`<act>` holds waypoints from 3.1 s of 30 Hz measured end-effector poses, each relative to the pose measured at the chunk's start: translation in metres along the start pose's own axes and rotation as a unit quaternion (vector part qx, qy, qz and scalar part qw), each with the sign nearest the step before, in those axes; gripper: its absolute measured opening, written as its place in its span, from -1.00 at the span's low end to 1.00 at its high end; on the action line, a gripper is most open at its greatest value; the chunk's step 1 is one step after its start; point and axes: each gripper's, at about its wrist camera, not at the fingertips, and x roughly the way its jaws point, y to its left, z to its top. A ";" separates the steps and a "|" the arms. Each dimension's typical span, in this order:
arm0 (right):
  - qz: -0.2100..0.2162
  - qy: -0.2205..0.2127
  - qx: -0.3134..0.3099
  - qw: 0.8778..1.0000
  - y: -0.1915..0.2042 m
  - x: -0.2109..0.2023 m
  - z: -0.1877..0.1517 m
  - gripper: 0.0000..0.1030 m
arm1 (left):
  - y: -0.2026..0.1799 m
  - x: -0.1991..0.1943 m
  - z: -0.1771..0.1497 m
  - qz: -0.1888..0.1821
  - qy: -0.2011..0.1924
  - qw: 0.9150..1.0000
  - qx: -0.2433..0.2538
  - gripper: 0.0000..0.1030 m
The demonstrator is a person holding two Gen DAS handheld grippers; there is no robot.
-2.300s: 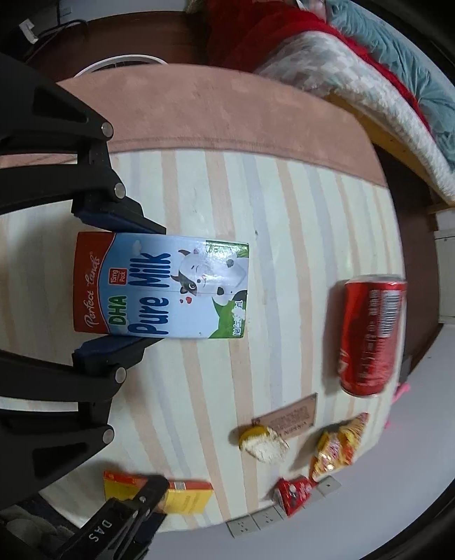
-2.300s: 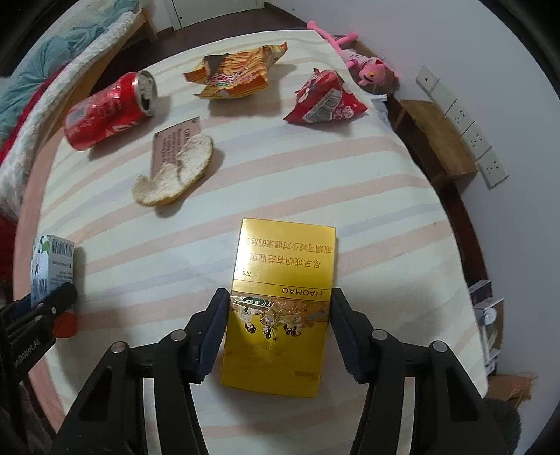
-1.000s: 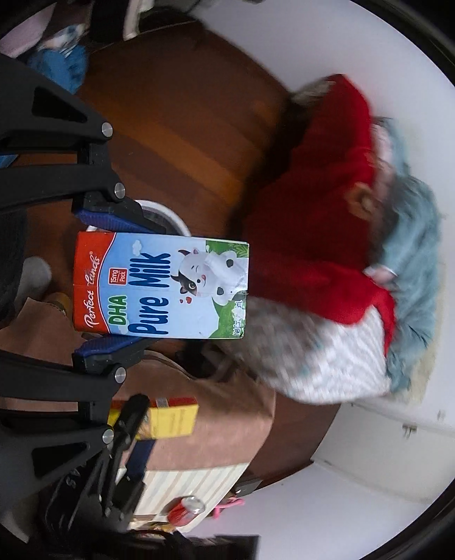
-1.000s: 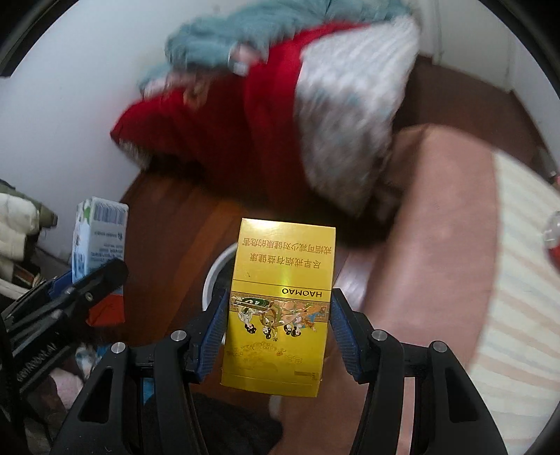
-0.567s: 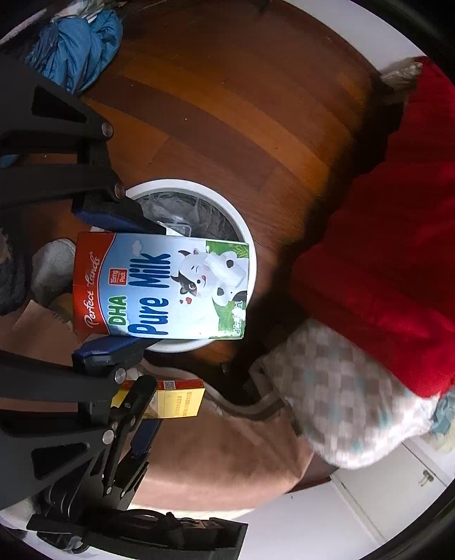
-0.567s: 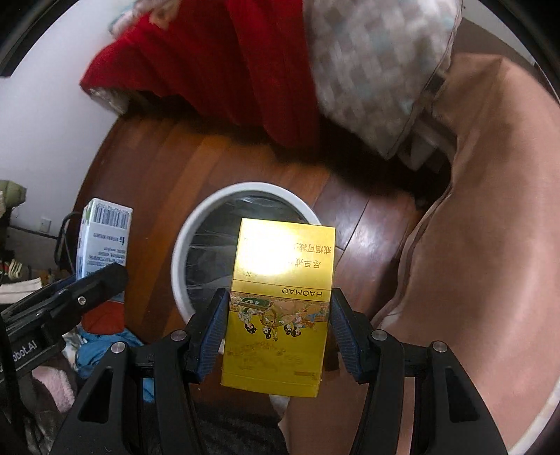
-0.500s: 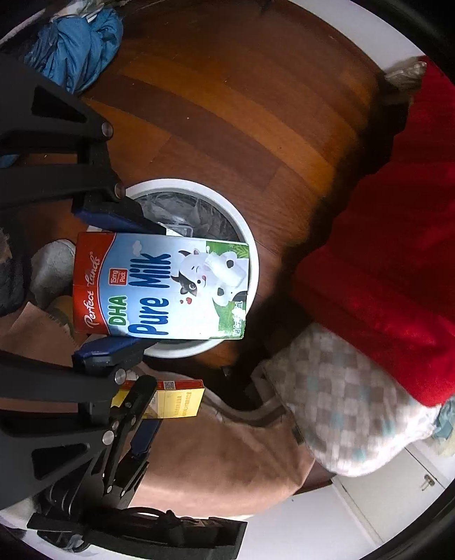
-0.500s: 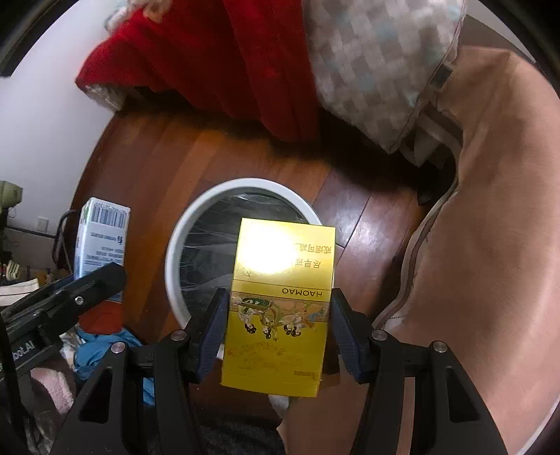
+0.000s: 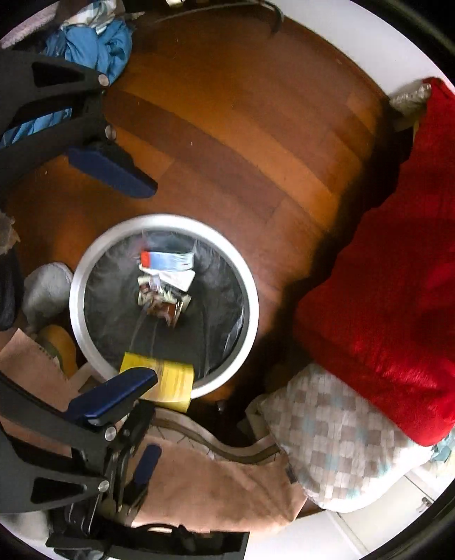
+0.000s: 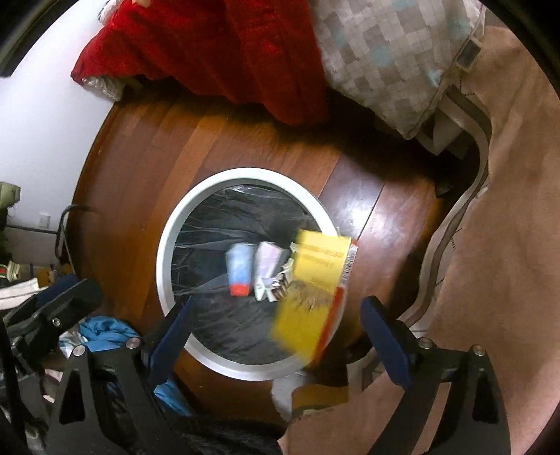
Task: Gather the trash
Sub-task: 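Carry the milk carton and yellow box over the bin, open the left tool, then open the right tool to drop the yellow box into the bin, then grasp the orange chip bag with the right tool while the left tool grasps the Coke can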
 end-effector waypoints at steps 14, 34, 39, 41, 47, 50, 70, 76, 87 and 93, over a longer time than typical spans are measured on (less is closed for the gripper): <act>-0.084 -0.020 -0.050 0.995 0.020 -0.038 -0.026 1.00 | -0.002 -0.026 -0.018 0.035 -0.015 0.999 0.004 0.92; -0.071 -0.120 -0.060 0.988 0.030 -0.162 -0.090 1.00 | -0.035 -0.132 -0.068 0.035 -0.097 0.994 0.025 0.93; -0.049 -0.156 -0.060 0.985 0.034 -0.207 -0.111 1.00 | -0.047 -0.171 -0.085 0.035 -0.130 0.990 0.034 0.93; -0.035 -0.169 -0.057 0.983 0.034 -0.223 -0.120 1.00 | -0.052 -0.186 -0.091 0.038 -0.143 0.988 0.038 0.93; 0.032 -0.203 -0.025 0.978 0.016 -0.267 -0.151 1.00 | -0.076 -0.223 -0.111 0.072 -0.175 0.981 0.051 0.93; 0.055 -0.218 -0.003 0.974 -0.003 -0.285 -0.167 1.00 | -0.095 -0.235 -0.122 0.085 -0.190 0.977 0.052 0.93; -0.077 -0.209 0.338 0.914 -0.426 -0.352 -0.288 1.00 | -0.467 -0.108 -0.173 0.032 -0.143 0.927 0.346 0.93; -0.085 -0.185 0.407 0.891 -0.549 -0.346 -0.280 1.00 | -0.606 -0.079 -0.164 0.034 -0.125 0.828 0.546 0.93; -0.045 -0.175 0.436 0.882 -0.614 -0.323 -0.268 1.00 | -0.696 -0.006 -0.156 0.035 0.007 0.661 0.749 0.91; -0.044 -0.192 0.434 0.879 -0.616 -0.327 -0.260 1.00 | -0.694 0.001 -0.153 0.036 -0.021 0.681 0.731 0.68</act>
